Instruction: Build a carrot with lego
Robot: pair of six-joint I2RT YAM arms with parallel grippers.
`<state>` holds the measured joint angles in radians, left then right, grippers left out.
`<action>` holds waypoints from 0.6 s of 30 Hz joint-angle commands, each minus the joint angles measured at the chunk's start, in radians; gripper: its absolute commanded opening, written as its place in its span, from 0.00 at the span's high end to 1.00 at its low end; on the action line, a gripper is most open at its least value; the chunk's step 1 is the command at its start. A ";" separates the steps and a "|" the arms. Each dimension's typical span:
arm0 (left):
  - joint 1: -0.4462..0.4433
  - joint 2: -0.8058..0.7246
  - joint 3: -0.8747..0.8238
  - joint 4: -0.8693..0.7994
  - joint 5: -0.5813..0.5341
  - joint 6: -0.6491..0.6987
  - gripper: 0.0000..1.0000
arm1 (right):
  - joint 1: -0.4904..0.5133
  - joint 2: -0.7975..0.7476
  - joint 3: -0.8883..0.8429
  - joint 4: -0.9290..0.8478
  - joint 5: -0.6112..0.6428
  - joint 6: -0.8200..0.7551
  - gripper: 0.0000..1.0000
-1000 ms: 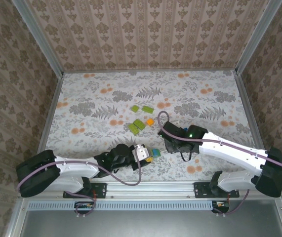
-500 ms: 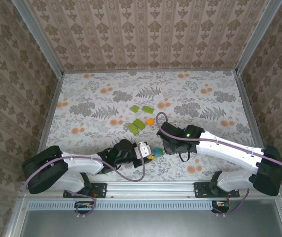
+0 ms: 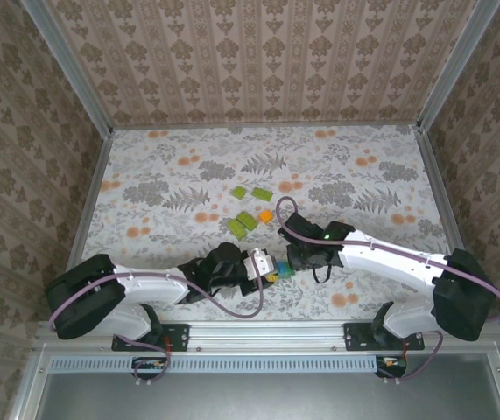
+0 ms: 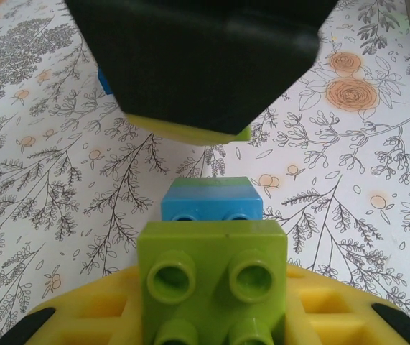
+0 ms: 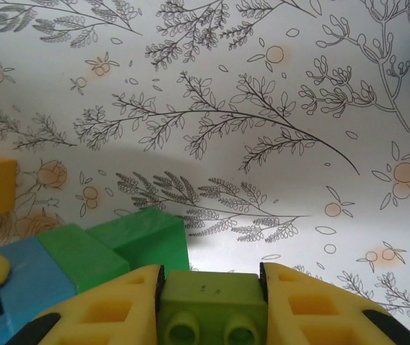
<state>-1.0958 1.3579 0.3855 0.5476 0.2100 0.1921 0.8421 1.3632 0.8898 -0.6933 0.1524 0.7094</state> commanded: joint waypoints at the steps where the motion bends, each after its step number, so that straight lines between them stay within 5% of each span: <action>1: 0.004 0.004 0.027 -0.037 0.025 0.009 0.70 | -0.016 0.034 -0.025 0.050 -0.037 -0.016 0.72; 18: 0.008 -0.052 0.029 -0.076 0.004 0.014 0.68 | -0.016 0.096 -0.080 0.099 -0.053 -0.007 0.73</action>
<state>-1.0920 1.3300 0.3889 0.4957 0.2100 0.1921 0.8249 1.4380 0.8261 -0.6052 0.1188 0.7063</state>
